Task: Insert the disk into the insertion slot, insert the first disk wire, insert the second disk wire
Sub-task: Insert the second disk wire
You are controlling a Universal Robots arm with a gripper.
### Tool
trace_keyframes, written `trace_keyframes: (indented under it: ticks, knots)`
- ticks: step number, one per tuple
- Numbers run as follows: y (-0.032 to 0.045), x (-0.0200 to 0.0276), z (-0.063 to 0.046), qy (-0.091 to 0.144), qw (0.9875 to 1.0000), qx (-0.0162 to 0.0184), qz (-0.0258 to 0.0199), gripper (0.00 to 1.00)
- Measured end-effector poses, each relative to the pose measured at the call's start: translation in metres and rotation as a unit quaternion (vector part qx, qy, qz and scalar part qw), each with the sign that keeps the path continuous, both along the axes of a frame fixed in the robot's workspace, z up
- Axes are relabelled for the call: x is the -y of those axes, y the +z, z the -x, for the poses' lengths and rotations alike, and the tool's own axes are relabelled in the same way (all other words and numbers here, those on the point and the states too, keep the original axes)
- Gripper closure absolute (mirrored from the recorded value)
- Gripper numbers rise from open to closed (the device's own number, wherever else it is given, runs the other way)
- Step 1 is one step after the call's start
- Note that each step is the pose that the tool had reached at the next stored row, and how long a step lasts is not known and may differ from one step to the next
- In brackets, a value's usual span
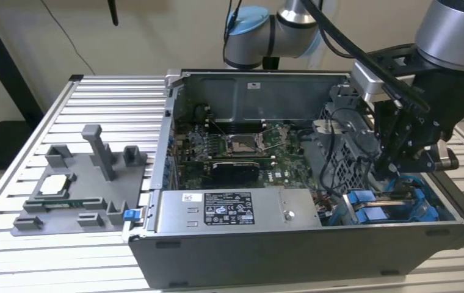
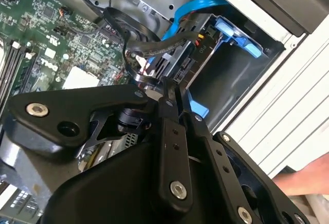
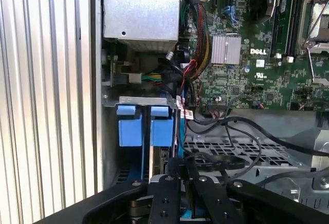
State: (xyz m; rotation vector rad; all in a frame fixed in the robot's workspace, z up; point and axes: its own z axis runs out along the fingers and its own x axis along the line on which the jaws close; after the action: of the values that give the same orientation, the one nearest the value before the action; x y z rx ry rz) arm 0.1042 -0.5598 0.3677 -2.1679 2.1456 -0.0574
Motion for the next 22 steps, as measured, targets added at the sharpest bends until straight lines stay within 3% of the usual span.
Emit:
trace_keyframes:
  ticks: [6, 12, 15, 18, 22]
  knots:
    - [-0.0017, 0.0017, 0.0, 0.0, 1.0, 0.0003, 0.0065, 1.0]
    - [-0.0021, 0.0019, 0.0, 0.0, 1.0, 0.0008, 0.0064, 1.0]
    - [-0.0032, 0.0027, 0.0, 0.0, 1.0, 0.0045, 0.0069, 1.0]
    - [-0.0063, 0.0034, 0.0, 0.0, 0.9999, 0.0104, 0.0077, 1.0]
    - [-0.0128, 0.004, -0.002, 0.0, 0.9999, 0.0129, 0.0077, 1.0]
